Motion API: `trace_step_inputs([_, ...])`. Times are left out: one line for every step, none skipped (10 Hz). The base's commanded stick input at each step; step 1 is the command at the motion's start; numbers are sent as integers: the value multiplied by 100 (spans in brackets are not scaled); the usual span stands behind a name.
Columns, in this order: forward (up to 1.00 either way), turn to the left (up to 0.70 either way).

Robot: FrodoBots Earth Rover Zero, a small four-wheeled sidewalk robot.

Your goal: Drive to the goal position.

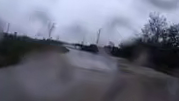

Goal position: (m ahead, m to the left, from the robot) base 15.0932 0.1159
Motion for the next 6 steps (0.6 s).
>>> trace_step_inputs([70,0])
trace_step_inputs([70,0])
trace_step_inputs([70,0])
trace_step_inputs([70,0])
trace_step_inputs([70,0])
trace_step_inputs([70,0])
